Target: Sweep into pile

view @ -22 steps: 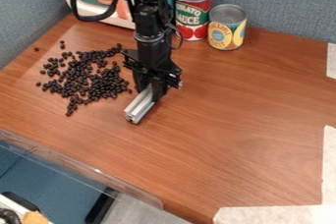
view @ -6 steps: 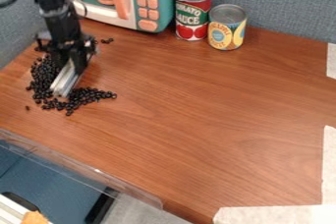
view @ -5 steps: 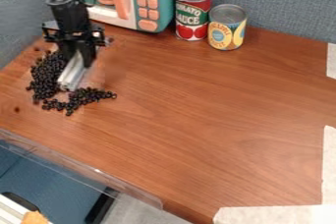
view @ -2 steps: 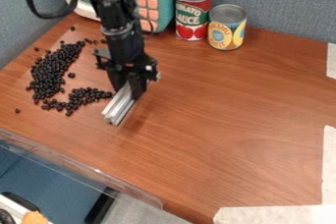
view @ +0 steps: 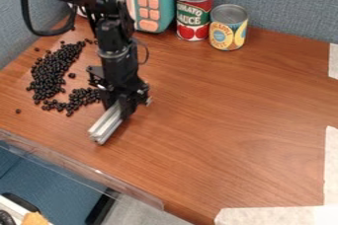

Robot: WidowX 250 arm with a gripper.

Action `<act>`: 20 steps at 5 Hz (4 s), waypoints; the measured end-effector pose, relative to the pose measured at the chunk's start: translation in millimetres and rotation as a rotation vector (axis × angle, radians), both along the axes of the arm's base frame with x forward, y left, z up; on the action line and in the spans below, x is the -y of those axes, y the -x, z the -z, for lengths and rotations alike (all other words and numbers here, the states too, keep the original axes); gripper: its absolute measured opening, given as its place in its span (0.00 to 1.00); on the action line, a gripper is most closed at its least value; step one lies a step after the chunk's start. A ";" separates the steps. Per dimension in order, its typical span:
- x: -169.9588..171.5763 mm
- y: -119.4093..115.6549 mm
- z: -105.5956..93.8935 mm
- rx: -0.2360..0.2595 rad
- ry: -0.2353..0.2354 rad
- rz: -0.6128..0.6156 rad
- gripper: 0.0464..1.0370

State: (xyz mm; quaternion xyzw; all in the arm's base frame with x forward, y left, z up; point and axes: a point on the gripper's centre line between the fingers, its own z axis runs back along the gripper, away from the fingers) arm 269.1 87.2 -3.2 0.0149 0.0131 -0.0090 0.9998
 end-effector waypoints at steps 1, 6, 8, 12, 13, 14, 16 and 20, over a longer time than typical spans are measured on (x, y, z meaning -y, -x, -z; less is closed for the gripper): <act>-7.3 1.1 4.9 -0.010 -0.042 0.061 0.33; -83.2 -9.0 0.7 -0.080 -0.075 0.220 0.33; -110.5 -18.7 -1.1 -0.121 -0.113 0.246 0.33; -165.9 -24.9 -2.4 -0.137 -0.167 0.188 0.33; -165.8 -24.4 -3.0 -0.135 -0.160 0.183 0.33; -152.8 -14.5 -11.6 -0.126 -0.121 0.170 0.33; -132.0 -2.1 -62.1 -0.048 -0.124 0.144 0.33; -33.8 -11.6 -13.1 -0.139 -0.030 0.148 0.33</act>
